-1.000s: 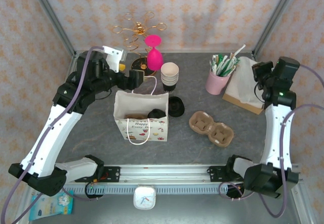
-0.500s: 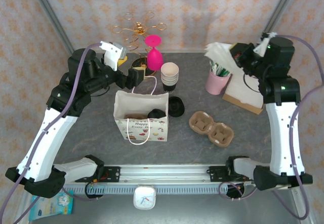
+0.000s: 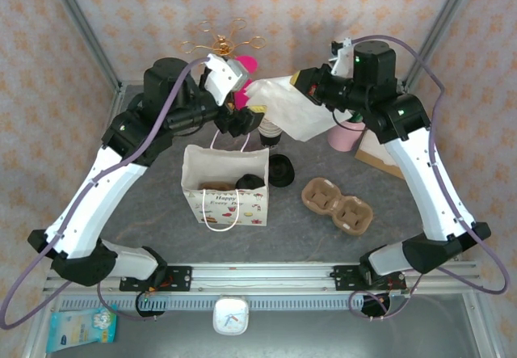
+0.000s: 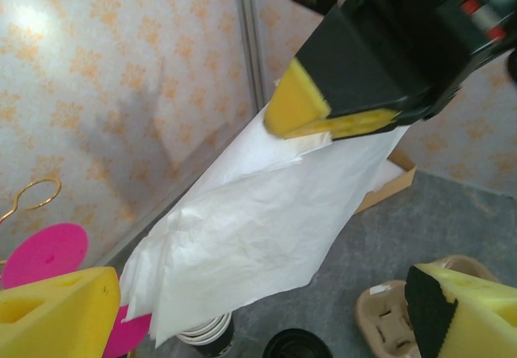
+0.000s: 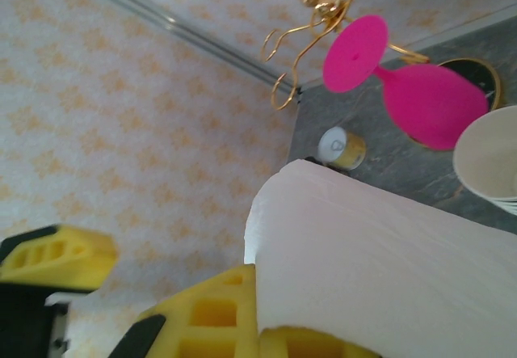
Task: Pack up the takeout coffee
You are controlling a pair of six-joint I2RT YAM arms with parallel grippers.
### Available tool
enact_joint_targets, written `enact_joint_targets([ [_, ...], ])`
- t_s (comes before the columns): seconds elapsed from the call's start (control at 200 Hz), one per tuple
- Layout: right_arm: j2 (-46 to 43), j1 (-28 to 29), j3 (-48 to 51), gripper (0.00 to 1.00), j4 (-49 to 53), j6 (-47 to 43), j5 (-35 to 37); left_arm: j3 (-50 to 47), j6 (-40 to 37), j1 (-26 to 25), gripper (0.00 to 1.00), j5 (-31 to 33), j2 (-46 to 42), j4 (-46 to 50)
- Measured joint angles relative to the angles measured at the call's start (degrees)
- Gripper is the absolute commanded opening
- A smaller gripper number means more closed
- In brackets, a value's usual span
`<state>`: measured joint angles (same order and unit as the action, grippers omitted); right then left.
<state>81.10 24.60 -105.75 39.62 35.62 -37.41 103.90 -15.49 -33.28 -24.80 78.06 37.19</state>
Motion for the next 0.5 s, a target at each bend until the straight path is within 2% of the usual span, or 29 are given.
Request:
enact_joint_targets([
  [0.315,0.02,0.13,-1.46,0.00,-0.09,-1.70,-6.67,8.74,-4.61,0.00,0.90,1.03,7.06,5.35],
  [0.5,0.07,0.13,-3.61,0.00,0.09,-2.64,-8.41,11.47,-5.77,0.00,0.78,-1.36,11.34,7.52],
])
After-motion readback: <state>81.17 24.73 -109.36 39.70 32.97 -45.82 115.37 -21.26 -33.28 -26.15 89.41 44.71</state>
